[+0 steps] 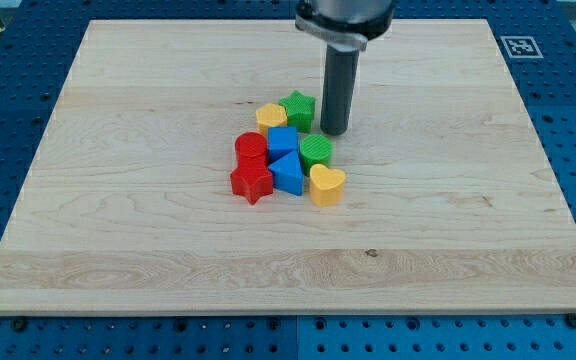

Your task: Nudge the green star along with yellow hexagon towards group of blocks

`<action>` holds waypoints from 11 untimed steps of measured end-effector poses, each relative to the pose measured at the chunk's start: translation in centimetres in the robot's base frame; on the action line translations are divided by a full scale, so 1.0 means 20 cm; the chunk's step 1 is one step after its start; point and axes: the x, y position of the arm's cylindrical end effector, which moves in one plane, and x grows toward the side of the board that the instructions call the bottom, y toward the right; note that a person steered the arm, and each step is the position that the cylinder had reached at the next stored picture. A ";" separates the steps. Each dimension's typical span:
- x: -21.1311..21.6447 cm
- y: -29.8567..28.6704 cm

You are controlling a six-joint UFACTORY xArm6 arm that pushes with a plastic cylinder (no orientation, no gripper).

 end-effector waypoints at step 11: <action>-0.06 0.00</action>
